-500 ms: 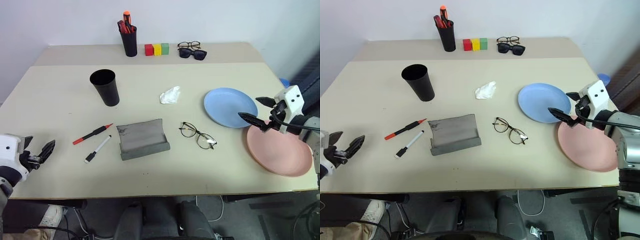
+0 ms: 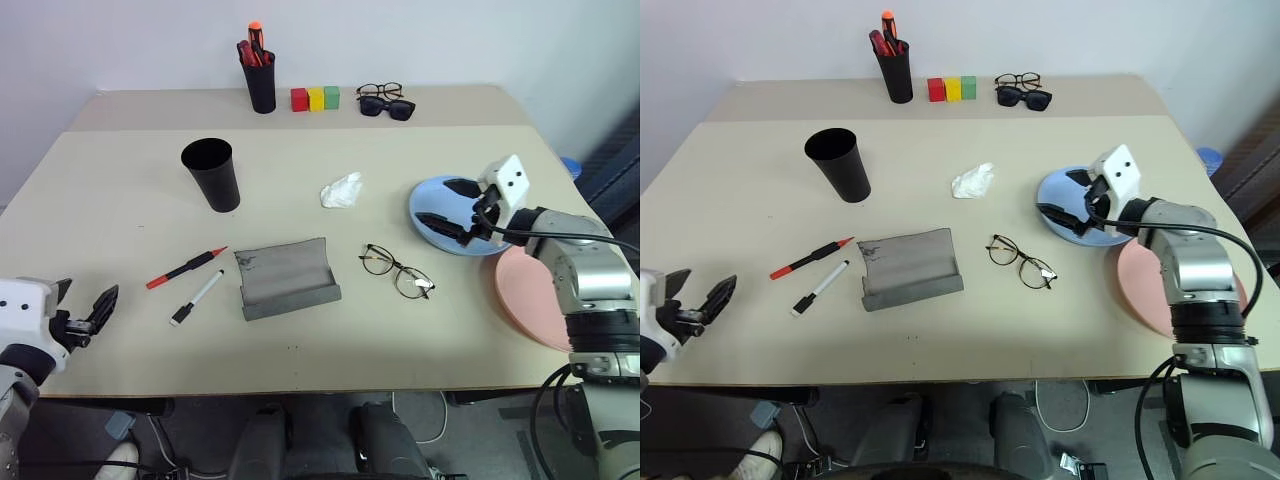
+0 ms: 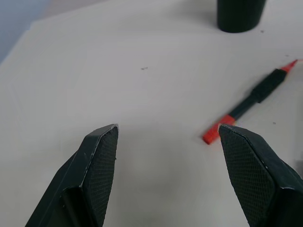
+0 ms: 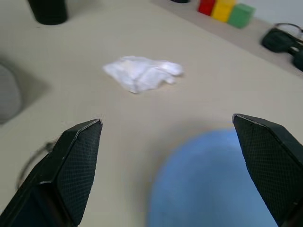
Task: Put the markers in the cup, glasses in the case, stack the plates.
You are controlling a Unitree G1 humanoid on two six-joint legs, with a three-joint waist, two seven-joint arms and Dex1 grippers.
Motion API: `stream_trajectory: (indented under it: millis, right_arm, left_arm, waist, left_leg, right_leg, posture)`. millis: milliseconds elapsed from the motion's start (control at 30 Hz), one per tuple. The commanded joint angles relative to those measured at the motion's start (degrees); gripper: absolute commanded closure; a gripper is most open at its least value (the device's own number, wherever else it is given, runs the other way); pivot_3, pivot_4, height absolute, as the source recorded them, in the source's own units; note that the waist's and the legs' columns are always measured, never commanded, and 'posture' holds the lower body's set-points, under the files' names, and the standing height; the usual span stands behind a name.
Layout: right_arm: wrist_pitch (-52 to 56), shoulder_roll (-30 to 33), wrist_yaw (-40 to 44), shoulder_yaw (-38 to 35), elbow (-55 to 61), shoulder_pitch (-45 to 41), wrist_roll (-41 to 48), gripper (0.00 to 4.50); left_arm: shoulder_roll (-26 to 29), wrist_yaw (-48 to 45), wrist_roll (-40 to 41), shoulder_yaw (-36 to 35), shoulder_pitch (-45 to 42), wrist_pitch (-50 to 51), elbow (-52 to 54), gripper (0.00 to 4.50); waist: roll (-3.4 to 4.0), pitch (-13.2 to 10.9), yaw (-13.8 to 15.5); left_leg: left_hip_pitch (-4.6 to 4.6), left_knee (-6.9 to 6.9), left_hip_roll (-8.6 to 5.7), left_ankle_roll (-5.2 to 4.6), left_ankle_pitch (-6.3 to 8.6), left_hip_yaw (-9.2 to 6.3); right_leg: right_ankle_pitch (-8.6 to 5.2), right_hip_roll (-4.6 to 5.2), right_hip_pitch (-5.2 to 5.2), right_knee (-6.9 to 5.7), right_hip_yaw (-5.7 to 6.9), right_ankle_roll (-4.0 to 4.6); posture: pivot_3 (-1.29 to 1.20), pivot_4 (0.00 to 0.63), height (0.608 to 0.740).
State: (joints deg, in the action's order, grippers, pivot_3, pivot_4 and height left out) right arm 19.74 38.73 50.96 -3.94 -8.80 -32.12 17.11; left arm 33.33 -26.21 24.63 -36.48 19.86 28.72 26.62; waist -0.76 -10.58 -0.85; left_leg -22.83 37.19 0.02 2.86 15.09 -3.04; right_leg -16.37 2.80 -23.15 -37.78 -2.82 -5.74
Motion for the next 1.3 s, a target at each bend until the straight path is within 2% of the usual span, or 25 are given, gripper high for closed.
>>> stream_trajectory:
  millis: [33,67,167,233,400,600,700,933,1000,1133,1200,1300]
  right_arm:
    - [2.8,-2.5,-1.2,2.0,6.8,0.2,1.1,0.0]
    - [4.3,-2.9,-1.5,2.7,7.9,0.2,1.0,0.0]
    - [6.8,-3.8,-0.8,4.8,13.5,1.7,2.0,0.0]
    - [9.0,-5.8,-1.8,6.2,18.6,2.7,3.3,0.0]
    - [12.4,-11.3,-6.4,10.8,28.3,5.8,3.6,0.0]
    - [13.8,-15.8,-11.3,15.6,34.4,9.3,2.4,0.0]
    - [13.9,-17.2,-12.8,16.7,35.0,9.8,2.0,0.0]
    - [12.2,-18.6,-13.3,18.1,33.3,8.8,1.2,0.0]
    - [11.4,-19.1,-13.0,18.5,32.1,8.0,0.9,0.0]
    - [9.7,-19.7,-12.4,19.6,30.1,6.9,0.4,0.0]
    - [9.1,-20.0,-12.2,19.8,29.4,6.5,0.0,0.0]
    - [6.2,-22.0,-14.1,20.2,26.4,4.6,-2.4,0.0]
  left_arm:
    - [2.9,-2.1,3.1,5.5,-2.4,5.6,5.3,0.23]
    - [4.0,-2.4,3.3,7.4,-3.6,7.5,5.6,0.03]
    - [6.5,0.5,0.2,13.3,-10.1,12.3,3.2,0.03]
    - [6.9,2.6,-1.2,17.9,-18.6,15.6,-1.1,0.03]
    - [9.0,0.6,-4.7,27.9,-32.6,19.7,-11.5,0.03]
    - [10.8,-3.3,-6.9,36.0,-43.3,25.4,-22.5,0.03]
    - [10.5,-3.7,-7.0,36.3,-46.4,27.6,-25.3,0.9]
    - [11.9,-5.0,-7.5,35.8,-46.4,30.3,-24.9,4.38]
    - [12.2,-4.5,-7.6,34.8,-45.5,29.9,-24.1,4.46]
    - [10.3,0.3,-8.0,27.2,-45.3,24.4,-23.8,4.46]
    - [7.6,2.8,-7.3,22.0,-45.9,17.3,-23.8,4.46]
    - [2.3,9.8,-4.8,11.7,-52.3,7.2,-24.2,4.46]
  waist:
    - [-0.01,0.0,0.0]
    - [-0.01,0.0,0.1]
    - [0.0,0.0,0.2]
    - [-0.01,0.0,0.1]
    - [-0.03,0.0,-0.5]
    - [-0.04,0.0,-0.3]
    - [-0.06,0.0,-0.2]
    - [-0.06,0.0,-0.4]
    - [-0.06,0.0,-0.5]
    - [-0.08,0.0,-0.3]
    - [-0.1,0.0,-0.1]
    - [-0.23,0.0,0.2]
  left_leg:
    - [0.0,0.0,0.0,0.0,0.0,-0.03]
    - [0.0,0.01,0.0,0.0,0.0,-0.03]
    - [0.0,0.04,-0.04,0.0,0.0,-0.07]
    - [0.0,0.03,-0.08,0.0,0.0,-0.12]
    - [-0.02,0.03,-0.1,0.01,0.0,-0.15]
    - [-0.12,0.04,-0.11,0.01,-0.01,-0.16]
    - [-0.12,0.06,-0.14,0.01,-0.01,-0.17]
    - [-0.11,0.05,-0.13,0.01,-0.01,-0.17]
    - [-0.1,0.04,-0.12,0.01,-0.01,-0.17]
    - [-0.11,0.05,-0.11,0.01,-0.01,-0.18]
    - [-0.16,0.07,-0.1,0.03,-0.02,-0.21]
    - [-0.27,0.16,-0.12,0.06,-0.03,-0.26]
  right_leg:
    - [0.0,-0.01,0.01,0.0,0.01,0.0]
    - [0.0,-0.01,0.01,-0.01,0.01,0.0]
    - [0.0,-0.01,0.04,-0.03,0.03,0.0]
    - [0.0,-0.01,0.04,-0.03,0.07,0.0]
    - [0.0,-0.11,-0.03,-0.1,0.08,-0.01]
    - [0.0,-0.13,-0.18,-0.15,0.08,-0.01]
    - [0.0,-0.1,-0.17,-0.16,0.09,-0.01]
    - [0.0,-0.12,-0.19,-0.18,0.08,-0.01]
    - [0.0,-0.12,-0.19,-0.19,0.08,-0.01]
    - [0.0,-0.11,-0.2,-0.19,0.08,-0.01]
    - [0.0,-0.1,-0.23,-0.19,0.1,-0.01]
    - [0.01,0.02,-0.27,-0.19,0.18,-0.02]
  posture:
    - [0.0,0.15,0.74]
    - [0.0,0.15,0.74]
    - [0.0,0.15,0.74]
    - [0.0,0.15,0.74]
    - [0.0,0.15,0.74]
    - [0.0,0.15,0.74]
    - [0.0,0.15,0.74]
    - [0.0,0.15,0.74]
    - [0.0,0.15,0.74]
    - [0.0,0.15,0.74]
    - [0.0,0.15,0.74]
    - [0.0,0.15,0.74]
